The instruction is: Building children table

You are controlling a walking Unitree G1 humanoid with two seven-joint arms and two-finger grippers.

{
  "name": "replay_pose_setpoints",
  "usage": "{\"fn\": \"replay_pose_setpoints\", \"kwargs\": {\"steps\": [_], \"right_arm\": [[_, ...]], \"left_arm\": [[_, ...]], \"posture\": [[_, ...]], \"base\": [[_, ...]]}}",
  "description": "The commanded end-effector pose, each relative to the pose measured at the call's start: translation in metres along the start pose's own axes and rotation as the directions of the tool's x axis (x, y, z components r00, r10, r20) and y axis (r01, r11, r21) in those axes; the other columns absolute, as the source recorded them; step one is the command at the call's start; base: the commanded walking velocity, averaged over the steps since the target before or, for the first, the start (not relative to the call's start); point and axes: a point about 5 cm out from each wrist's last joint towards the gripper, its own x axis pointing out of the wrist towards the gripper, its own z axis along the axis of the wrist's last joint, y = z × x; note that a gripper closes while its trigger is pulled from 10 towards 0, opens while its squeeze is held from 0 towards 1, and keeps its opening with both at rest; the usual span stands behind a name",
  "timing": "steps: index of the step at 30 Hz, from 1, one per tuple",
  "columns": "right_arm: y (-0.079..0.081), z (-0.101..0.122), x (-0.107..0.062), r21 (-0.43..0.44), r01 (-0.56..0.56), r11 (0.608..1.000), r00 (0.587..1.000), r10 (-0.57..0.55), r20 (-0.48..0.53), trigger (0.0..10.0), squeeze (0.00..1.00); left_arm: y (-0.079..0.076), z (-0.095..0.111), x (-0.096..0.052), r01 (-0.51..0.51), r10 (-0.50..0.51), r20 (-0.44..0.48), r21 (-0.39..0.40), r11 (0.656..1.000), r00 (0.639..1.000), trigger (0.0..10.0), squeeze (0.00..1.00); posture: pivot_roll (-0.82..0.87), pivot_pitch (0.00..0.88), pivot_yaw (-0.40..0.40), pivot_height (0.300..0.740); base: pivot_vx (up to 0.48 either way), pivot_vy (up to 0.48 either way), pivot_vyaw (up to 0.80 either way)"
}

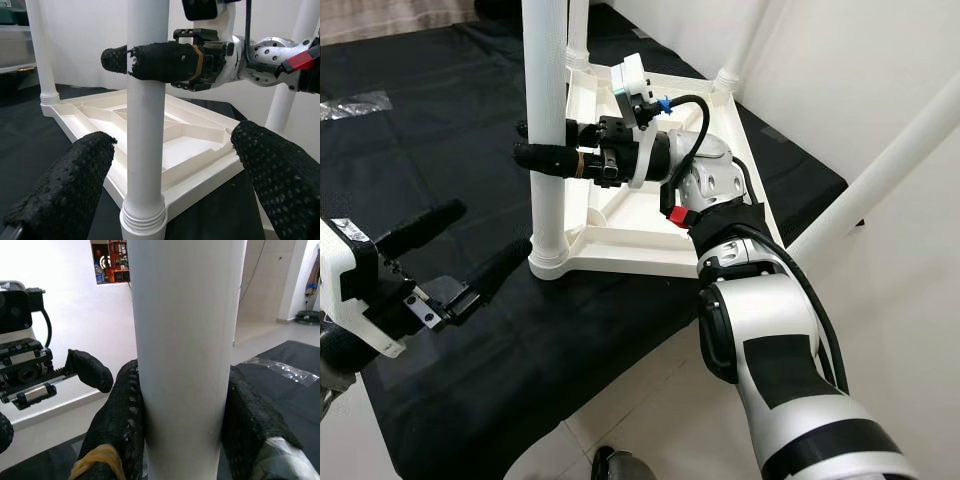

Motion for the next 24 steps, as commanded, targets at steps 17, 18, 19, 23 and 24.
{"fn": "replay_pose_setpoints", "kwargs": {"steps": [17,18,19,23,24], "right_arm": [[0.063,-0.093,-0.004,-0.115,0.807,0.579,0.544,-0.806,-0.234,0.0,0.0],[0.06,-0.092,-0.004,-0.122,0.805,0.581,0.546,-0.805,-0.232,0.0,0.0],[0.06,-0.092,-0.004,-0.122,0.805,0.581,0.546,-0.805,-0.232,0.0,0.0],[0.059,-0.09,-0.005,-0.133,0.797,0.589,0.55,-0.799,-0.243,0.0,0.0],[0.06,-0.087,-0.005,-0.143,0.806,0.574,0.533,-0.809,-0.247,10.0,0.0]], "left_arm": [[-0.003,-0.007,0.011,0.07,-0.068,0.027,-0.072,0.995,0.997,10.0,0.0],[-0.003,-0.007,0.011,0.069,-0.068,0.027,-0.072,0.995,0.997,10.0,0.0],[-0.003,-0.007,0.011,0.069,-0.068,0.027,-0.072,0.995,0.997,10.0,0.0],[0.0,-0.006,0.008,0.058,-0.057,0.025,-0.066,0.996,0.998,10.0,0.0],[0.001,-0.006,0.007,0.055,-0.053,0.024,-0.063,0.997,0.998,10.0,0.0]], "posture": [[0.06,0.189,-0.096,0.74],[0.06,0.191,-0.097,0.74],[0.06,0.191,-0.097,0.74],[0.07,0.193,-0.1,0.74],[0.07,0.194,-0.096,0.74]], "base": [[0.0,0.0,0.0],[0.0,0.0,0.0],[0.0,0.0,0.0],[0.0,0.0,0.0],[0.0,0.0,0.0]]}}
